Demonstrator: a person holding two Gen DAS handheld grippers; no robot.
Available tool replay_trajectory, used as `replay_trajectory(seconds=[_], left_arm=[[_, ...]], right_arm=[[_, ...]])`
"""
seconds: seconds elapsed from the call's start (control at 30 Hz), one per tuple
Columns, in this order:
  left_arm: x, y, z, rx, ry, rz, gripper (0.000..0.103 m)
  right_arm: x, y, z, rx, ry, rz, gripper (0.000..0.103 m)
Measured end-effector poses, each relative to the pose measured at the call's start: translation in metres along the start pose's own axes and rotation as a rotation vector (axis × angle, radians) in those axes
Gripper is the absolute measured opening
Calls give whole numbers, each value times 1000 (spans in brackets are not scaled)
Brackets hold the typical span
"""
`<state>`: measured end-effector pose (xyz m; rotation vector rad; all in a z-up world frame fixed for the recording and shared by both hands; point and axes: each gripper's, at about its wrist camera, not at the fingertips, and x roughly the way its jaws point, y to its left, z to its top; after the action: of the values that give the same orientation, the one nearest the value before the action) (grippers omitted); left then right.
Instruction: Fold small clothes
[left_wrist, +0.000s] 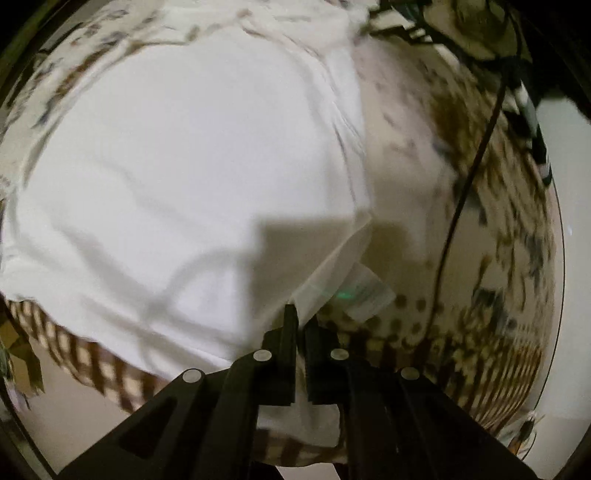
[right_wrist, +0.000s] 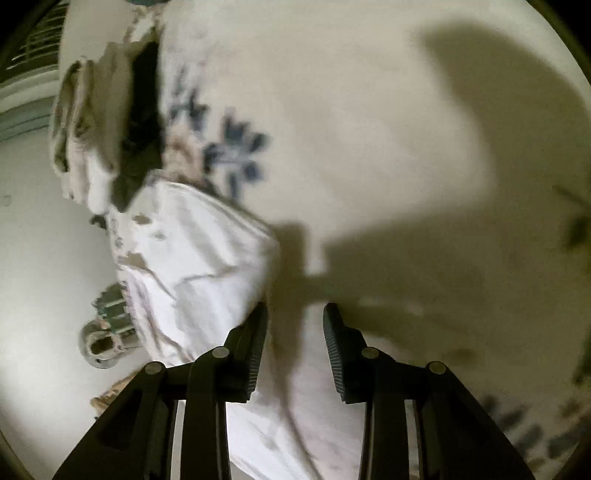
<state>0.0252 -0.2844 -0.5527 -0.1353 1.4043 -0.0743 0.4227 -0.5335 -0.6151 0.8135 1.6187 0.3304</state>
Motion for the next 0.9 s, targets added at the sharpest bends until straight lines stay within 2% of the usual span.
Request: replay_trajectory(seconds=[0.03,0.17,0.2,0.23,0.3,0.4,0.47,0.53,0.6,0.67,0.77,0.9], left_arm=[[-6,5,1,-20,-13,-4,1],[-17,26,0,-62,-47,-5,1],[-19,29,-1,-76,-52,-5,1],[-20,28,1,-86,-51,-10,1],[-25,39,-3,-107,-55,-17,1],[-28,41,-1,-108,-63,-21,1],[-33,48,-3,-112,-68,-24,1],[-39,58,-5,-131,-71,-34,1],[-54,75,-8,-158,-85,-57,1],[-66,90,-8,-185,-100,-72,1],[-82,130,-4,-268,-105,-116,1],[-95,183,6,-343,-115,-131,1]], right_arm=[[1,7,0,-9,-2,6,22],[-14,22,-3,9,-12,9,21],[-20,20,-4,30,-24,23,30],[-30,16,-5,66,-48,49,47],[-43,9,-8,94,-106,89,67],[-36,-1,1,140,-93,114,67],[-19,0,6,136,-57,98,60],[-1,11,7,103,-55,28,4],[1,31,2,53,-88,-30,5],[-5,52,-7,7,-104,-49,5],[-18,100,-20,-64,-122,-98,5],[-18,177,-27,-158,-123,-180,4]])
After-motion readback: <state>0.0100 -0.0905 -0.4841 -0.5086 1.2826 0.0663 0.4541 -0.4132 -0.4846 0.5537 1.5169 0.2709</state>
